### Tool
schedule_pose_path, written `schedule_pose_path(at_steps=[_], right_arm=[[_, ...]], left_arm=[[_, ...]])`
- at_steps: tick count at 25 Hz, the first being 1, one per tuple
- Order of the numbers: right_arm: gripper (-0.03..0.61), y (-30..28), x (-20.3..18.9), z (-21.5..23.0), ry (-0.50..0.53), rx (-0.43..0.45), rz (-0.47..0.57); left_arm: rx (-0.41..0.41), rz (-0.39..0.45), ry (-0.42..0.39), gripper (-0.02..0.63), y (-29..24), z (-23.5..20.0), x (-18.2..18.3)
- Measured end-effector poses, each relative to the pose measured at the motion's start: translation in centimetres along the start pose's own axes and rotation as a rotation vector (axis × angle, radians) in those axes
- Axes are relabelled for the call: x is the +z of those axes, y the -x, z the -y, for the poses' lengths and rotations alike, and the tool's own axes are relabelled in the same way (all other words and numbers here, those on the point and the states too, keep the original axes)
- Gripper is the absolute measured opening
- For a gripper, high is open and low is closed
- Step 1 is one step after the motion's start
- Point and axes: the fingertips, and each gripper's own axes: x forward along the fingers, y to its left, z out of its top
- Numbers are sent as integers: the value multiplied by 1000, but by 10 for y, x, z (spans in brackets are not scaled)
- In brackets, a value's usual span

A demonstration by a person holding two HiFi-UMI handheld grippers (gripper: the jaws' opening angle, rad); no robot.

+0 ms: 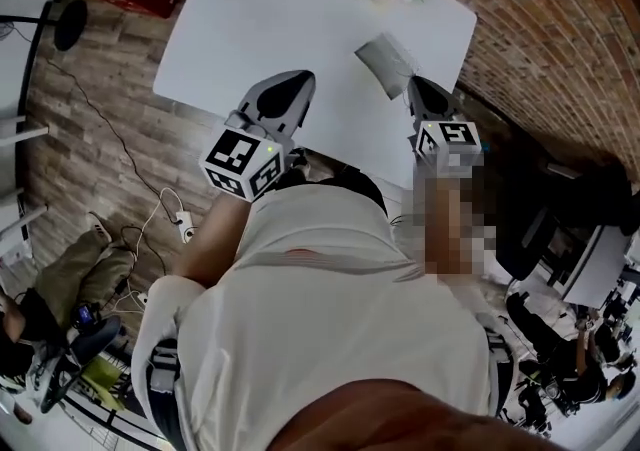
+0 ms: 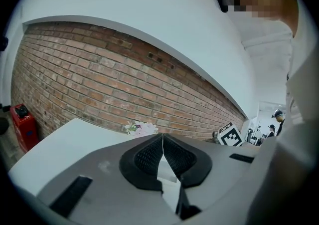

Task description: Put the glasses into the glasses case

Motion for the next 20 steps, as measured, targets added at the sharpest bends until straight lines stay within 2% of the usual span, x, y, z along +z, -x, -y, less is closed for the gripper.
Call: schedule_pose_path(at_steps=[7, 13, 20], right_arm=[[63, -70, -50, 9, 112, 30, -204], [63, -113, -83, 14, 197, 31, -314], [63, -140, -101, 16, 201, 27, -408]], left_arm=[[94, -10, 14, 17, 10, -17, -5], [177, -22, 43, 17, 26, -34, -15], [232, -1, 65, 17, 38, -55, -9]])
